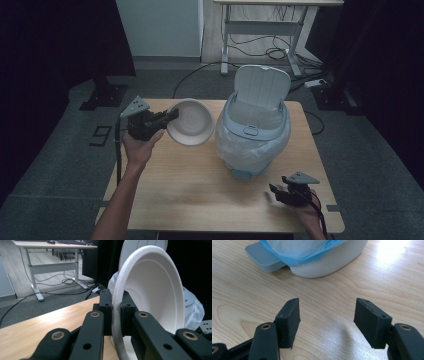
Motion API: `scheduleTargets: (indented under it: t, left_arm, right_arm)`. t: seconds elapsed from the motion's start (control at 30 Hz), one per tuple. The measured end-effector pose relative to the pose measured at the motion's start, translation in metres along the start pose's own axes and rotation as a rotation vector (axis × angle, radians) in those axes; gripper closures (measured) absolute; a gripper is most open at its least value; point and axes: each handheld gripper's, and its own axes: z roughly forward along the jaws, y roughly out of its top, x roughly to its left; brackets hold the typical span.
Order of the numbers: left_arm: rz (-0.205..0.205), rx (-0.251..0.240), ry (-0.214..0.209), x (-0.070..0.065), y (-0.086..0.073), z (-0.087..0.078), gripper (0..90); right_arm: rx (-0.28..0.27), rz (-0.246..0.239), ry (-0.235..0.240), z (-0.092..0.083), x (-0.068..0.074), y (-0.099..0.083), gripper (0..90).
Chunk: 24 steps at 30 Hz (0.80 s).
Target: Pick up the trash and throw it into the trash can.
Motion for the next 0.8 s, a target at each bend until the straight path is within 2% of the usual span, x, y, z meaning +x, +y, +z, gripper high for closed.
scheduleTargets:
  t: [0.4, 0.8]
  left_arm:
    - [0.049, -0.007, -0.016, -0.016, 0.025, 0.004, 82.9]
    - [0.073, -0.022, -0.029, -0.029, 0.044, 0.013, 82.9]
  right_arm:
    - [0.003, 0.005, -0.004, 0.0, -0.001, -0.001, 37.1]
    - [0.001, 0.007, -0.001, 0.0, -0.001, -0.001, 37.0]
